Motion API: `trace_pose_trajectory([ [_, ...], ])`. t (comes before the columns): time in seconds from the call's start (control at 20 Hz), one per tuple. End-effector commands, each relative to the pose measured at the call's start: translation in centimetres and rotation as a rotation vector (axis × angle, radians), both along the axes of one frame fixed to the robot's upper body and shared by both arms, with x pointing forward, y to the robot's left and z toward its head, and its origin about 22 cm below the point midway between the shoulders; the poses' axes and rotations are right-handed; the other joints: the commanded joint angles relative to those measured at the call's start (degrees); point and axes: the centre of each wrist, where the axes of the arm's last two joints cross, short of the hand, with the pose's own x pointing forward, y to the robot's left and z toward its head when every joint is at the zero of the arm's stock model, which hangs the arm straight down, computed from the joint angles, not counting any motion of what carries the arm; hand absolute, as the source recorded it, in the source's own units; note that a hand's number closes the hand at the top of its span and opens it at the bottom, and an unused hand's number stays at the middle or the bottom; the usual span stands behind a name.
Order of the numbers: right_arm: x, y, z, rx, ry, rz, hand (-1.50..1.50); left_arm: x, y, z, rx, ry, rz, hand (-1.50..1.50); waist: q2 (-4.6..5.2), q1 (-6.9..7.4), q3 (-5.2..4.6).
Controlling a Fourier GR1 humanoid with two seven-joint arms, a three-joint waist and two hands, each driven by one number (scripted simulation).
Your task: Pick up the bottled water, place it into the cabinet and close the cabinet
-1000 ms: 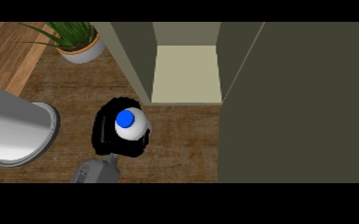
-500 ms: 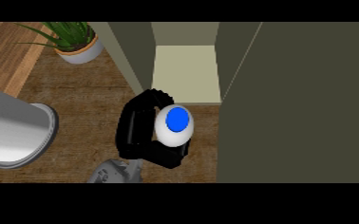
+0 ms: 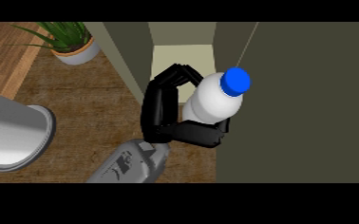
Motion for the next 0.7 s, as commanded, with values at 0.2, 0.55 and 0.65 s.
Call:
trace_pose_trajectory([
  [0.2, 1.8, 0.4, 2.0, 0.042, -0.076, -0.002, -1.5, 2.6, -2.3, 1.2, 0.073, 0.0, 0.089, 1.5, 0.19, 0.24, -0.01],
  [0.55, -0.2, 0.2, 2.9, 0.027, -0.067, 0.005, -1.5, 7.0, -1.4, -0.3, 0.161, 0.029, 0.131, 1.5, 0.26, -0.81, -0.05],
  [0.65, -0.2, 0.4, 3.4, 0.031, -0.06, 0.004, -1.5, 6.5, -2.1, -0.4, 0.169, 0.038, 0.154, 1.5, 0.18, -0.56, -0.05],
])
